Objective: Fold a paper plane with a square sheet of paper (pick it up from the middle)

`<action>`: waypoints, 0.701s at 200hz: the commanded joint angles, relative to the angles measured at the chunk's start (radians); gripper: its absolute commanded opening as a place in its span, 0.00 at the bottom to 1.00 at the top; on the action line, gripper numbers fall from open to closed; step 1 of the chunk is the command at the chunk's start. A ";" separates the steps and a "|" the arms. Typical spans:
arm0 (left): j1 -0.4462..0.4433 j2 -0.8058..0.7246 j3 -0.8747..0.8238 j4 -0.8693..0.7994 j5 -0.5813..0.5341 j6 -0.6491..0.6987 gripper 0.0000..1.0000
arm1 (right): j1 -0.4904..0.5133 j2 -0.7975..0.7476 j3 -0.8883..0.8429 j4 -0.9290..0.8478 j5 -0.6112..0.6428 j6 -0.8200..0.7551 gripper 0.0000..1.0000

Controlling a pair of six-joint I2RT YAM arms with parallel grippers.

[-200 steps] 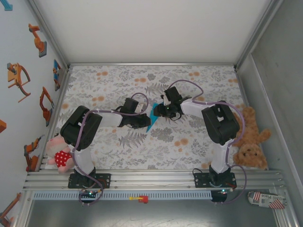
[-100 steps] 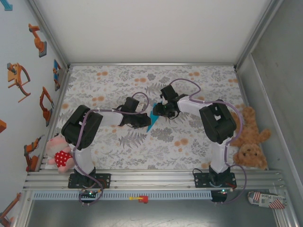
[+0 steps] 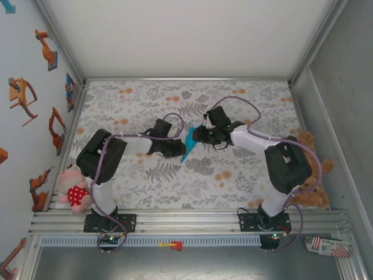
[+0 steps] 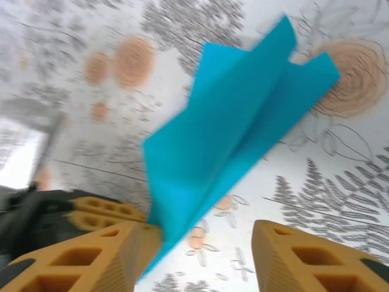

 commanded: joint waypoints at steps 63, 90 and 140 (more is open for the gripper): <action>-0.003 0.045 -0.005 -0.102 -0.042 0.029 0.17 | 0.008 0.146 0.054 0.147 -0.189 0.058 0.18; -0.003 0.049 -0.006 -0.102 -0.038 0.028 0.17 | 0.008 0.183 0.079 0.118 -0.169 0.053 0.17; -0.003 0.055 -0.005 -0.100 -0.038 0.026 0.16 | 0.006 0.227 0.101 0.068 -0.125 0.046 0.17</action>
